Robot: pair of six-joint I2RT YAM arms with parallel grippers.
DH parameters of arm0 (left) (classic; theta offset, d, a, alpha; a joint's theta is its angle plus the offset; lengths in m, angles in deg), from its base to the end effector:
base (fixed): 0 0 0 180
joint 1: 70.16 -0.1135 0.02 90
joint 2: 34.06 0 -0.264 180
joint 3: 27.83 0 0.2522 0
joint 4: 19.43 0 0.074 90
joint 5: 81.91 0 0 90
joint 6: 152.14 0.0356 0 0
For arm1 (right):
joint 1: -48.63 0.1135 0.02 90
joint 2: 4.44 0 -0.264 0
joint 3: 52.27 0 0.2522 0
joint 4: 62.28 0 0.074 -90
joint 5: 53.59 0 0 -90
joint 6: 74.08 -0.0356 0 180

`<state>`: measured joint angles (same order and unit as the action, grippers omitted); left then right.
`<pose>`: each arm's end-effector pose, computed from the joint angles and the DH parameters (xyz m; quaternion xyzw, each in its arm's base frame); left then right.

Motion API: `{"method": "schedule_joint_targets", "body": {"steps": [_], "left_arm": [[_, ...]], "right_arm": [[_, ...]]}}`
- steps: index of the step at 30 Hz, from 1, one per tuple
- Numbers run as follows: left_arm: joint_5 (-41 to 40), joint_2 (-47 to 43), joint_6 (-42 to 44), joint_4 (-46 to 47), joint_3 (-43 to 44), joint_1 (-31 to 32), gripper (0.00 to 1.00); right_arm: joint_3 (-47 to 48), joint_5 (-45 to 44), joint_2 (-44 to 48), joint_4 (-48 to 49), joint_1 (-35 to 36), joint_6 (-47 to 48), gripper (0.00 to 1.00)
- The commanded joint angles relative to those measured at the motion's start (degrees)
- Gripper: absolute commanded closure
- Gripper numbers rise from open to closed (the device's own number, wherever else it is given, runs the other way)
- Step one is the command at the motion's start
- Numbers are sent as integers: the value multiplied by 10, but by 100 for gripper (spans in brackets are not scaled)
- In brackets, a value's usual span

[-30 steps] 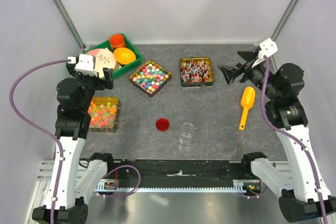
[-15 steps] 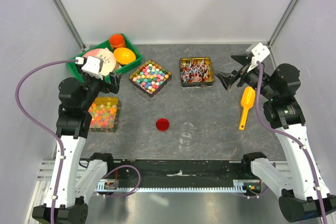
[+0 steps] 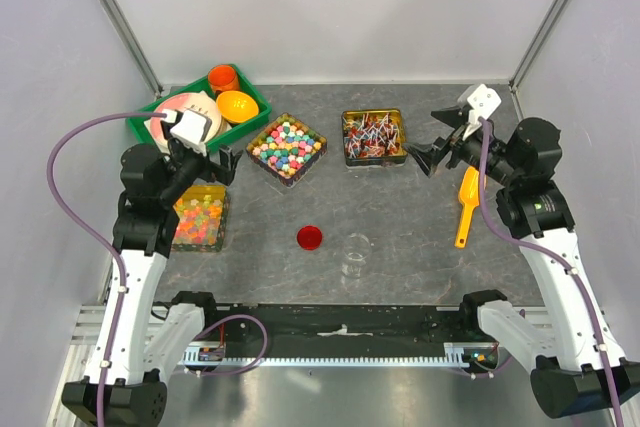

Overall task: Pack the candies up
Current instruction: Pick up the spatula from the center of the board.

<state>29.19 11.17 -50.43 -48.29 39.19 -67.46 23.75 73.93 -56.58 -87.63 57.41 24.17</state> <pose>0.1739 -0.0210 0.3813 0.2127 0.7157 -0.0856 0.6597 0.1852 0.0505 0.4214 -0.3224 0.6374 0.2334 0.6598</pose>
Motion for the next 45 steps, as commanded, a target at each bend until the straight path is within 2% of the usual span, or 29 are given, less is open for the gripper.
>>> {"method": "schedule_joint_targets", "body": {"steps": [1, 10, 17, 30, 37, 45], "left_arm": [[23, 8, 22, -7, 1, -3, 0], [25, 22, 29, -15, 8, -3, 0], [26, 59, 57, -63, 47, -3, 1], [23, 96, 51, -42, 5, -3, 1], [-26, 128, 49, -41, 13, -3, 2], [-31, 168, 47, -46, 13, -2, 3]], "right_arm": [[1, 8, -4, 18, 0, -1, 2], [20, -6, -39, -1, 0, -3, 2], [52, -2, -89, -50, 2, 8, 2], [39, -39, -123, -71, 40, 49, 2], [39, -53, -138, -77, 53, 58, 2], [39, -68, -157, -81, 69, 64, 2]]}}
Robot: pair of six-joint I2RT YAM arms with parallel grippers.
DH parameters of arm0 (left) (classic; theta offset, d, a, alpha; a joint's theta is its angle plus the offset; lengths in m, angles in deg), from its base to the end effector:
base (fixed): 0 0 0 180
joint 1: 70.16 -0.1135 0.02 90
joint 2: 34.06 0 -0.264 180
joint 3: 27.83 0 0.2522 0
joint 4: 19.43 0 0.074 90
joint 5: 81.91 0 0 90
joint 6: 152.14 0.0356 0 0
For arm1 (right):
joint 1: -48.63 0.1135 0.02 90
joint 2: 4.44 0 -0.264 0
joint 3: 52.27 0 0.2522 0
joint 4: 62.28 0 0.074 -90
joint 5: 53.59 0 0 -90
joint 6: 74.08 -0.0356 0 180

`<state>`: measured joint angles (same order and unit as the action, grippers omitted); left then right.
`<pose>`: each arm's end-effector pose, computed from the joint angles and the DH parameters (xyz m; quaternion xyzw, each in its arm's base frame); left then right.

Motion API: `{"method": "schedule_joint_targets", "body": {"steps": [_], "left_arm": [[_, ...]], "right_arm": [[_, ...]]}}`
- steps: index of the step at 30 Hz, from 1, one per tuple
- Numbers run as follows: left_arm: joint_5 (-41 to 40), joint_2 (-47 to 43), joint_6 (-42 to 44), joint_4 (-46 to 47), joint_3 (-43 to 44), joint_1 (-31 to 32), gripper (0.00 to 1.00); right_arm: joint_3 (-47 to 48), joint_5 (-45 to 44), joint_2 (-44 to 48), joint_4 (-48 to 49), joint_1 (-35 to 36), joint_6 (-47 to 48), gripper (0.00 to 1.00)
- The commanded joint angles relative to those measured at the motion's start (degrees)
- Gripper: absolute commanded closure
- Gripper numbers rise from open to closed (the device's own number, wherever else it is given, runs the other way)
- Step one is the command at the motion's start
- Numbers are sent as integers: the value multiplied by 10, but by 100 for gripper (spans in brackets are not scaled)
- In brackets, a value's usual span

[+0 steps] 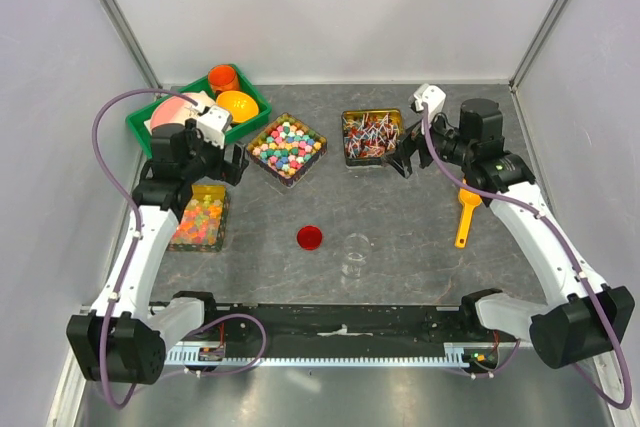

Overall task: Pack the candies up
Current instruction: Pick up the spatula from the center of the board.

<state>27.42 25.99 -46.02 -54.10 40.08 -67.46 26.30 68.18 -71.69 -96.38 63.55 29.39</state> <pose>0.2332 -0.0228 0.3282 0.2241 0.8140 -0.0817 0.5296 0.2477 0.0854 0.3661 -0.3433 0.7394 0.2347 0.5295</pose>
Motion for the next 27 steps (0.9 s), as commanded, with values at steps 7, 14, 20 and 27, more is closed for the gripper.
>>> {"method": "schedule_joint_targets", "body": {"steps": [7, 14, 20, 27], "left_arm": [[-31, 36, 22, -18, 16, 3, 5], [-66, 24, 15, -19, 10, 4, 7], [-63, -1, 19, -27, 4, 8, 7], [-53, -47, 21, -27, -28, 9, 7]], "right_arm": [[13, -10, -10, 0, 10, 16, 2], [28, -114, -10, 2, 12, 13, 2], [12, -250, 8, -23, 11, 8, 2], [-86, -356, 36, -62, -11, 45, 2]]}}
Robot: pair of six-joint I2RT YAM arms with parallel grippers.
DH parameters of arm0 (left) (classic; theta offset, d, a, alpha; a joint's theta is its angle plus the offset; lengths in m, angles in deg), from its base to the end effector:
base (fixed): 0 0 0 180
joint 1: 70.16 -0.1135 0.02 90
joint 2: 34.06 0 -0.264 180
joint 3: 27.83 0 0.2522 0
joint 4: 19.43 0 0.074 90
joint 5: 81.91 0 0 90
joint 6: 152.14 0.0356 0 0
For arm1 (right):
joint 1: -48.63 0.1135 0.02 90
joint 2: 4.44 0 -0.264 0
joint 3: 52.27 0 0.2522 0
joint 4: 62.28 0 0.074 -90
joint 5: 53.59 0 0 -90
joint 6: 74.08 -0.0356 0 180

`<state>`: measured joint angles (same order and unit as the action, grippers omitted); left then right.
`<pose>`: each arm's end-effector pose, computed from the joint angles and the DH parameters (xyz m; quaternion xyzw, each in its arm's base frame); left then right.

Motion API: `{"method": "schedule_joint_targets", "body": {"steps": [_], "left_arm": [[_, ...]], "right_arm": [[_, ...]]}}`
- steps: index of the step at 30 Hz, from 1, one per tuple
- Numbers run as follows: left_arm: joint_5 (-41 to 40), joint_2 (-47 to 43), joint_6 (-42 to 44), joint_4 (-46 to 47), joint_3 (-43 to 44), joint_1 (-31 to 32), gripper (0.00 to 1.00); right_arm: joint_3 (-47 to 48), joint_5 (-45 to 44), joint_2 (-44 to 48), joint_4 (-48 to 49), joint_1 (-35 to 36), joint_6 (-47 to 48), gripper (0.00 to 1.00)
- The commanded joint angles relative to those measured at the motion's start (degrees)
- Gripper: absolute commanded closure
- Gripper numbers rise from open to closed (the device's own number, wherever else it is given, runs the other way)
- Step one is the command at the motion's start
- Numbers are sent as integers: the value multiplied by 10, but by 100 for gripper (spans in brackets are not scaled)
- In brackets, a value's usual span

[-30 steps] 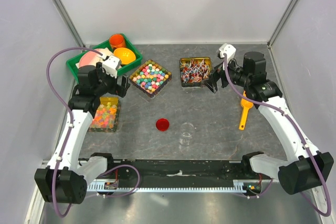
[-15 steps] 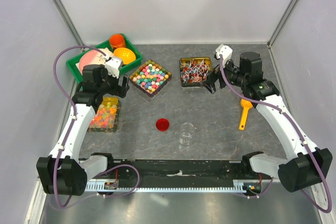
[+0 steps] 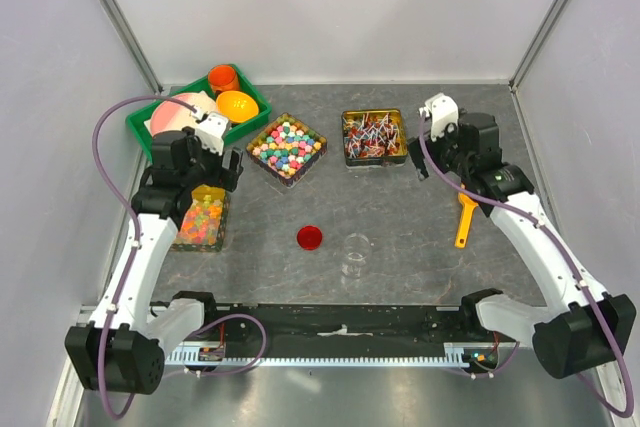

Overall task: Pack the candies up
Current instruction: Pick up the spatula from the center of the board.

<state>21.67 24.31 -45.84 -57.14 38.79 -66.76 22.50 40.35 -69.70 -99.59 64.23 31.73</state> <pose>0.2248 -0.0217 0.3211 0.2054 0.8348 -0.0452 0.5088 0.2451 0.0710 0.3439 -0.2487 0.8190 0.0285 0.5163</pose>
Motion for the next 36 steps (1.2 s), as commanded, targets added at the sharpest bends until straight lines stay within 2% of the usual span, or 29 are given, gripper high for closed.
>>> {"method": "schedule_joint_targets", "body": {"steps": [1, 10, 13, 27, 36], "left_arm": [[6, -35, 19, 2, -20, 2, 7], [19, -64, 13, 3, -31, 2, 7], [26, -59, 11, 2, -33, 2, 7], [25, -55, 10, 3, -36, 2, 7], [26, -53, 9, 7, -42, 2, 7]], "right_arm": [[-58, -78, 19, -29, -34, 25, 2], [-82, -21, -42, -71, -170, 37, 8], [-92, -17, -66, -73, -194, 46, 9], [-106, -10, -163, -79, -235, 42, 20], [-115, -23, -156, -79, -254, 33, 21]]}}
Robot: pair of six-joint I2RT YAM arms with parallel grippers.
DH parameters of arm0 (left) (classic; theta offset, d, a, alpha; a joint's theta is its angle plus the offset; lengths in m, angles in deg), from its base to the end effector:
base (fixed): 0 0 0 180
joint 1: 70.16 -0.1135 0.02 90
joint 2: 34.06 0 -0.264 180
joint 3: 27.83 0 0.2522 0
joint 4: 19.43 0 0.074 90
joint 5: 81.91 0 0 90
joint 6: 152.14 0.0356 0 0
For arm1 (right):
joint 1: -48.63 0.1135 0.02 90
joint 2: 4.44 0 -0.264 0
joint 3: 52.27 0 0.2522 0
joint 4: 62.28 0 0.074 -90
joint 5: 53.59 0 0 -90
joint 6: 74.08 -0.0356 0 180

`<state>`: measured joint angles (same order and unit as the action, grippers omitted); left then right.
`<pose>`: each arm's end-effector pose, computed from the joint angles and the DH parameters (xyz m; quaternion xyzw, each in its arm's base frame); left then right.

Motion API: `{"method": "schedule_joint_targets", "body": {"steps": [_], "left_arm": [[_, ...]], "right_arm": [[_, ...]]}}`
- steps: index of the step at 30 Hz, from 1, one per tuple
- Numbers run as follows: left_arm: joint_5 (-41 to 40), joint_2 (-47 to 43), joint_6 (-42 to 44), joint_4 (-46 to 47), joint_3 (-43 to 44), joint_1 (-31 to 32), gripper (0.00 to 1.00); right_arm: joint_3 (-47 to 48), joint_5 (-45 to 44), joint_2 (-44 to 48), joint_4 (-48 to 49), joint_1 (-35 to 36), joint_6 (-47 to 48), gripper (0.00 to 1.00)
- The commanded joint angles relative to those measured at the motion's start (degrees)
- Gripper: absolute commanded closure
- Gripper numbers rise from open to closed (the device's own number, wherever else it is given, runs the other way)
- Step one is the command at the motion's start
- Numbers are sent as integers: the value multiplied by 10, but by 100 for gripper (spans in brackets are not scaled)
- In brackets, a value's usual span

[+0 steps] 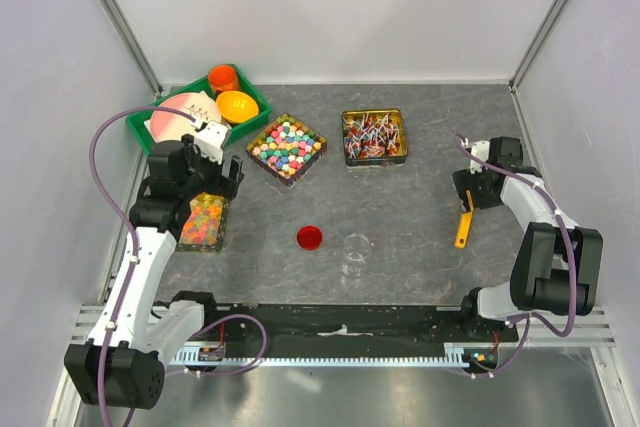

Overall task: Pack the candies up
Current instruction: Pick up the spatula from the center of the board.

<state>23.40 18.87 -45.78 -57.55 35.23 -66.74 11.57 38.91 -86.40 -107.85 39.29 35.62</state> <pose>0.2039 -0.0216 0.3177 0.2135 0.8251 -0.0559 0.5201 0.2680 -0.0425 0.1983 -0.0928 0.9691 -0.0365 0.2256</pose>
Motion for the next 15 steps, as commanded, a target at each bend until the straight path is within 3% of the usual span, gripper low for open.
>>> {"method": "schedule_joint_targets", "body": {"steps": [1, 12, 15], "left_arm": [[9, 2, 10, 11, -6, 2, 7], [10, 5, 10, 15, -8, 2, 7], [12, 8, 10, 15, -7, 2, 7]], "right_arm": [[-7, -7, 9, 3, -5, -5, 21], [5, 34, -26, -15, -7, -4, 30], [6, 34, -39, -14, -7, -1, 36]]}}
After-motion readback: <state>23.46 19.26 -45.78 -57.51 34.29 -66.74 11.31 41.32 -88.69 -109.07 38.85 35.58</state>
